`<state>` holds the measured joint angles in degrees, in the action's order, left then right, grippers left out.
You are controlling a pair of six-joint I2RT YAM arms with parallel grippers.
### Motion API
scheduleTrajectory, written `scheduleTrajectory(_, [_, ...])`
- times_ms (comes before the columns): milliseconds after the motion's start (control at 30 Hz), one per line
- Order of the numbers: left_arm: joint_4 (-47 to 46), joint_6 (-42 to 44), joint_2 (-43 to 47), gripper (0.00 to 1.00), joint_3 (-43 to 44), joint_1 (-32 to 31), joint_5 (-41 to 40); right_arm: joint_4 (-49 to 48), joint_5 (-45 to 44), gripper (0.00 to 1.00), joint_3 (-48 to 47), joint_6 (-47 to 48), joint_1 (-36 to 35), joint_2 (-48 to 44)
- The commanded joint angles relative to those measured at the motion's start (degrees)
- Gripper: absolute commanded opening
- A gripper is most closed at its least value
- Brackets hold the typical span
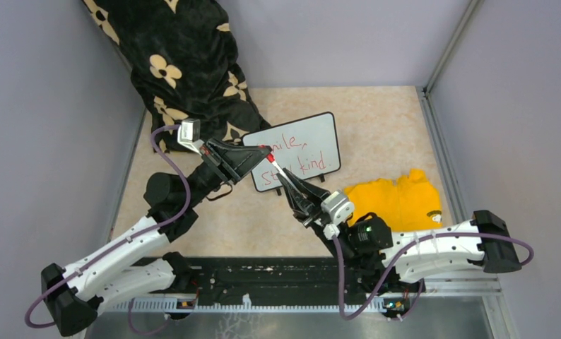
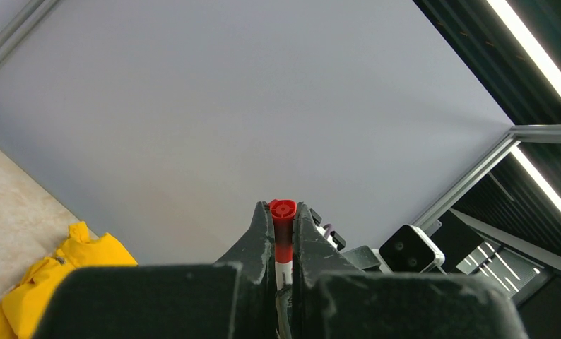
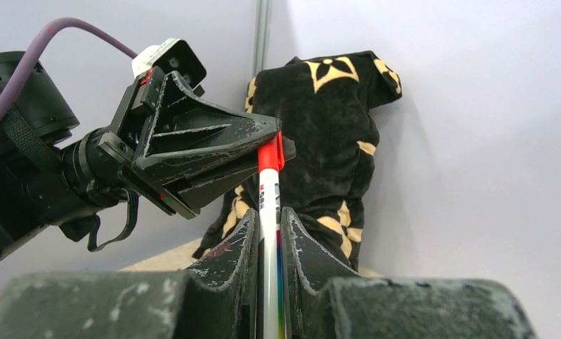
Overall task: Write a sentence on the whiteboard
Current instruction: Close the whiteboard marker at the center of the board.
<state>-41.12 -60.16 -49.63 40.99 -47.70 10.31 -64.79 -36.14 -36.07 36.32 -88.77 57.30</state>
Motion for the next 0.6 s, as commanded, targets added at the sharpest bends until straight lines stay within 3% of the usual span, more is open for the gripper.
scheduleTrajectory(0, [1.3,1.1,-2.9,0.0,1.5,0.0,8.9,-5.5,-0.8,0.0,-1.8,1.9,-0.3,1.1])
scheduleTrajectory(167, [-0.9,-1.8,-5.6,0.0,-0.5,-0.9,11.1,-7.5,-0.5,0.0,-2.8,2.7,0.4,2.7])
scheduleTrajectory(500, [-0.1,-0.1,-6.1,0.01,-3.7,-5.4,6.6,-7.3,1.8,0.0,-4.8,2.5,2.2,4.2])
scheduleTrajectory(567, [-0.4,0.4,-4.0,0.13,-5.4,-5.4,2.4,-6.4,1.9,0.0,-4.4,2.1,2.2,3.6])
